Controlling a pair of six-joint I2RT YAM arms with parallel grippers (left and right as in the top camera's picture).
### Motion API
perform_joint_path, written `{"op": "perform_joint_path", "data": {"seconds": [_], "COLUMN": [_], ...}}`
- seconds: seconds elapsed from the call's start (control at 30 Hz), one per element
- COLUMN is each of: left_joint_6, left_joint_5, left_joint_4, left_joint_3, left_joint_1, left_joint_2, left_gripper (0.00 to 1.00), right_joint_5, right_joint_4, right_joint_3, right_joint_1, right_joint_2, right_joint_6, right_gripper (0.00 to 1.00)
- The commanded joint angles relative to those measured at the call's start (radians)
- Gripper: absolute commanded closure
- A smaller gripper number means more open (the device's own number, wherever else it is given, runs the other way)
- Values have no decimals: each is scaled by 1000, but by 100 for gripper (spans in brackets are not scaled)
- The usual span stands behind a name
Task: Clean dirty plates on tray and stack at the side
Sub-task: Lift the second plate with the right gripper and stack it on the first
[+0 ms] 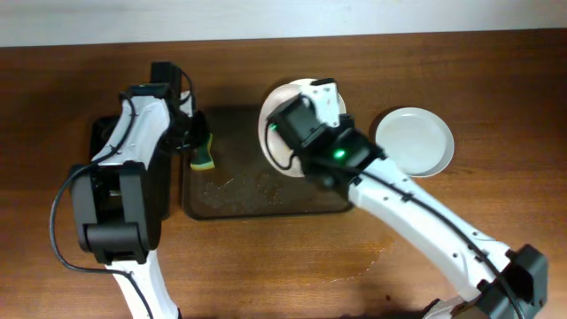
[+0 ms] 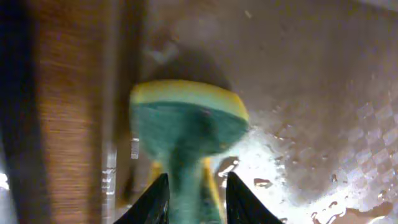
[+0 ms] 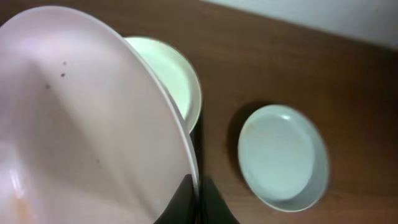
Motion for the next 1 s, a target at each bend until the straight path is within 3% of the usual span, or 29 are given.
{"op": "perform_joint_path", "data": {"seconds": [0.0,0.27,0.3,0.37,0.47,0.63,0.77,0.97], "left_joint_6": [-10,-10,-10,-10,-8,-5,40,40], "left_joint_5": [-101,-168,-167,-167,-167,-167,-192,-206], "left_joint_4": [48,68,85,121,61,-108,-208,-219], "left_joint_3": [-56,-113,-127,-164,-93,101,116,115], "left_joint_1": [-46,-47,-47,-47,-46,-47,-42,12], "left_joint_2": [-1,-1,-1,-1,-8,-133,-240,-265], "left_gripper": [72,72,77,99,99,99,99,99], "right_joint_5": [-228,-359,-362,-479,-684,-700,-608,-477], "right_joint_4": [-4,-5,-5,0,-26,-110,-89,-13], "right_joint_3": [18,18,18,19,19,18,17,17], "right_joint_1": [-110,-180,-180,-202,-399,-774,-920,-931], "right_joint_2": [-27,-27,-27,-32,-103,-146,43,369], "right_joint_6": [11,7,7,8,6,-72,-79,-74], "right_gripper": [96,96,96,96,96,96,96,92]}}
